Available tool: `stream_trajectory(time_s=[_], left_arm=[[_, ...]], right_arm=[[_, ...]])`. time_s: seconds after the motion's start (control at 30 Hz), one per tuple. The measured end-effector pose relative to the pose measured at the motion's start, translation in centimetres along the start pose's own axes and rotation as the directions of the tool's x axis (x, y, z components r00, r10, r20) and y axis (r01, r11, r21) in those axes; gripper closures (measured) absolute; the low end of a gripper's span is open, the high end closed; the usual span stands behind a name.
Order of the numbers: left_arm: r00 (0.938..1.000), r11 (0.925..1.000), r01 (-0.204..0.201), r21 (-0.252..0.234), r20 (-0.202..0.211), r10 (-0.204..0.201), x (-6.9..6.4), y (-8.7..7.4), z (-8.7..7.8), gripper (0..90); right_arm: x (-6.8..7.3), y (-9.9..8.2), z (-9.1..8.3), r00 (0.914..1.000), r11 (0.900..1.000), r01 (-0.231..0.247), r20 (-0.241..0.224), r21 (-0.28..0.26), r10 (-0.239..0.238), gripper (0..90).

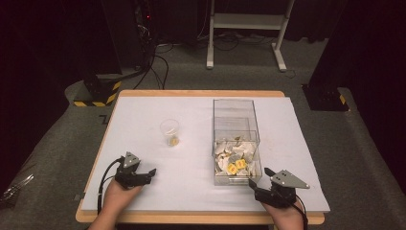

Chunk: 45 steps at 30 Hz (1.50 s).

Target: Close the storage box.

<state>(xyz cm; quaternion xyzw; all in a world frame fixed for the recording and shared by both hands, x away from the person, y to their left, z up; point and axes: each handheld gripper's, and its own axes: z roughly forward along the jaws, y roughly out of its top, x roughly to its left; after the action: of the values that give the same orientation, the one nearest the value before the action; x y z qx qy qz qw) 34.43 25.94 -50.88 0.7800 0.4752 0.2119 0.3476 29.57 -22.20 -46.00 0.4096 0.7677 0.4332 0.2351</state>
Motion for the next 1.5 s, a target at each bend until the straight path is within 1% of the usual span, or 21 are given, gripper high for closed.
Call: stream_trajectory(time_s=[0.13, 0.4, 0.6, 0.67, 0.8, 1.0, 1.3, 1.5], left_arm=[[1.0000, 1.0000, 0.001, -0.001, -0.001, -0.001, 0.0, 0.0, 0.0, 21.8], [1.0000, 1.0000, 0.002, -0.002, -0.001, -0.002, 0.0, 0.0, 0.0, 21.8], [1.0000, 1.0000, 0.002, -0.001, -0.001, -0.002, 0.0, 0.0, 0.0, 21.8], [1.0000, 1.0000, -0.001, 0.002, -0.001, 0.001, 0.0, 0.0, 0.0, 21.8], [1.0000, 1.0000, -0.001, 0.003, -0.001, 0.001, 0.0, 0.0, 0.0, 21.8], [1.0000, 1.0000, -0.003, 0.003, -0.002, 0.003, 0.0, 0.0, -0.1, 21.8], [1.0000, 1.0000, -0.002, 0.004, -0.001, 0.002, 0.0, 0.0, -0.1, 21.9], [1.0000, 1.0000, 0.003, 0.000, -0.001, -0.003, -0.1, 0.0, 0.0, 21.8]], right_arm=[[-0.2, 0.1, 0.2, 0.9999, 0.9999, -0.012, 0.007, 0.002, 0.012, 23.9], [-0.4, 0.2, 0.9, 0.9986, 0.9997, -0.021, 0.048, -0.008, 0.022, 16.9], [-0.6, 0.4, 1.6, 0.9976, 0.9991, -0.041, 0.055, -0.012, 0.042, 16.5], [-0.7, 0.4, 1.9, 0.9968, 0.9990, -0.043, 0.067, -0.014, 0.044, 16.6], [-1.0, 0.5, 2.5, 0.9947, 0.9979, -0.062, 0.081, -0.018, 0.063, 16.3], [-1.4, 1.0, 3.4, 0.9934, 0.9977, -0.064, 0.095, -0.022, 0.065, 16.1], [-1.8, 1.9, 5.0, 0.9916, 0.9980, -0.062, 0.113, 0.005, 0.061, 16.0], [-2.7, 2.6, 6.1, 0.9902, 0.9964, -0.083, 0.114, 0.013, 0.081, 15.5]])
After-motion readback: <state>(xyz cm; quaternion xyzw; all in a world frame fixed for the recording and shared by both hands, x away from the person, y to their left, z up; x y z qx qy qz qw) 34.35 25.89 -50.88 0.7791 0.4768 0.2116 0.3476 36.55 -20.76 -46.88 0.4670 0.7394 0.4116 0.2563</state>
